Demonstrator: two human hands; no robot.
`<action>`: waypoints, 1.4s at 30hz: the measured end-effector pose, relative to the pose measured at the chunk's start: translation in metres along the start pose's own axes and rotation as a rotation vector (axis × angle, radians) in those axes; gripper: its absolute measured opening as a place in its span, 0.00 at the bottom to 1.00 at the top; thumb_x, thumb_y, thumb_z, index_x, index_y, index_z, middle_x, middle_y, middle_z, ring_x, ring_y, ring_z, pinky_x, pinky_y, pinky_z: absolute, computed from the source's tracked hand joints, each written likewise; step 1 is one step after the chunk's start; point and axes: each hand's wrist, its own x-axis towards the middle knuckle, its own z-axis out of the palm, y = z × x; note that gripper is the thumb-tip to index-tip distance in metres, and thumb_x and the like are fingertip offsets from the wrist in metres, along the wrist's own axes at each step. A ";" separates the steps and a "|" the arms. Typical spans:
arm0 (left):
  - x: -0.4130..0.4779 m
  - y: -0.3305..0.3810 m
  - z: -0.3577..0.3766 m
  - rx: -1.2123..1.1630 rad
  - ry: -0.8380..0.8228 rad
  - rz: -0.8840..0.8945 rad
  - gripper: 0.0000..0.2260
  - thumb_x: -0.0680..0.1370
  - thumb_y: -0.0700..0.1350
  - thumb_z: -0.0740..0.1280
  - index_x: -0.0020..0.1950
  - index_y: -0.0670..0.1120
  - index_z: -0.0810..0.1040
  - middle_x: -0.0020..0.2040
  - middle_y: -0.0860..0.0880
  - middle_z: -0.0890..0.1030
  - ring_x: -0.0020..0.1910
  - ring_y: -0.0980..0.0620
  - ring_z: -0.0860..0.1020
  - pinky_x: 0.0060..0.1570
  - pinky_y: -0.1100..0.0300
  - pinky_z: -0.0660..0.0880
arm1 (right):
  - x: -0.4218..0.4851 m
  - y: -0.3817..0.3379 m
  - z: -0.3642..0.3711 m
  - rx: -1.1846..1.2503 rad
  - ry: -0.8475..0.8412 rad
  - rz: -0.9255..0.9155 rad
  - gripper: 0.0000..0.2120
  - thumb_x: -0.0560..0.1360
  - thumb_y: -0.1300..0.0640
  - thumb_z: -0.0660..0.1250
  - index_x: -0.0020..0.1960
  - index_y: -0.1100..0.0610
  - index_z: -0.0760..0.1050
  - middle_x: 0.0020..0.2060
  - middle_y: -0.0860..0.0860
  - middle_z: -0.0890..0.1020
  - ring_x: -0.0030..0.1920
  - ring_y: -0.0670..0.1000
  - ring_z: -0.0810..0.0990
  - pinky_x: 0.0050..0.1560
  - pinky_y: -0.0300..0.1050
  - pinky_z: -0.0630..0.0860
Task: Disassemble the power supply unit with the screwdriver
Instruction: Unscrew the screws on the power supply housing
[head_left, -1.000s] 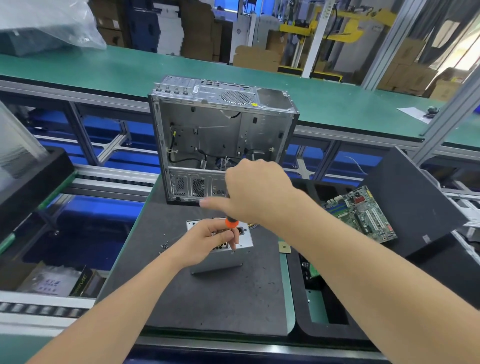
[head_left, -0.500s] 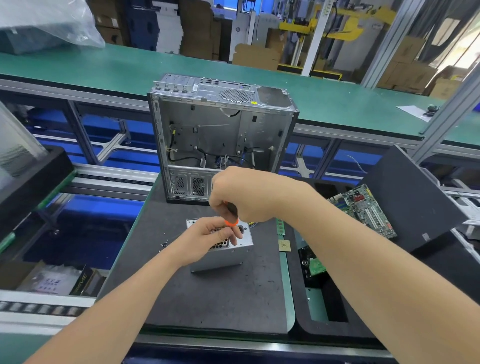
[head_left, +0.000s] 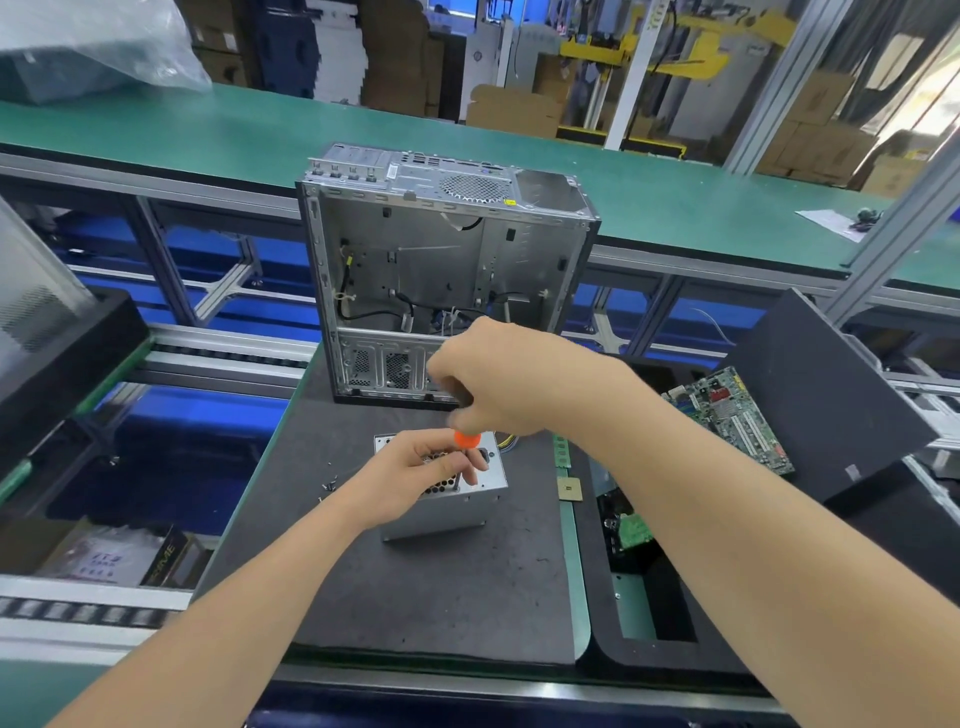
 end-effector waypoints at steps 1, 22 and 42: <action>0.000 -0.001 0.000 0.005 0.001 0.001 0.10 0.86 0.40 0.65 0.52 0.48 0.86 0.45 0.50 0.87 0.48 0.57 0.82 0.49 0.69 0.74 | -0.001 0.002 -0.004 0.003 -0.026 -0.084 0.07 0.73 0.62 0.70 0.41 0.53 0.74 0.36 0.45 0.76 0.40 0.50 0.77 0.37 0.46 0.76; 0.001 -0.002 -0.002 0.004 -0.001 0.007 0.11 0.85 0.39 0.67 0.51 0.51 0.87 0.47 0.52 0.88 0.48 0.58 0.83 0.50 0.69 0.76 | -0.001 0.008 -0.002 0.042 -0.023 -0.043 0.06 0.73 0.56 0.72 0.41 0.55 0.77 0.33 0.47 0.79 0.36 0.48 0.80 0.30 0.41 0.70; -0.001 -0.011 -0.015 0.651 -0.037 0.101 0.09 0.76 0.47 0.77 0.47 0.59 0.79 0.60 0.54 0.74 0.57 0.61 0.72 0.56 0.68 0.67 | 0.005 -0.001 0.013 -0.015 0.089 -0.012 0.07 0.75 0.53 0.71 0.44 0.55 0.75 0.38 0.48 0.70 0.38 0.56 0.79 0.34 0.46 0.76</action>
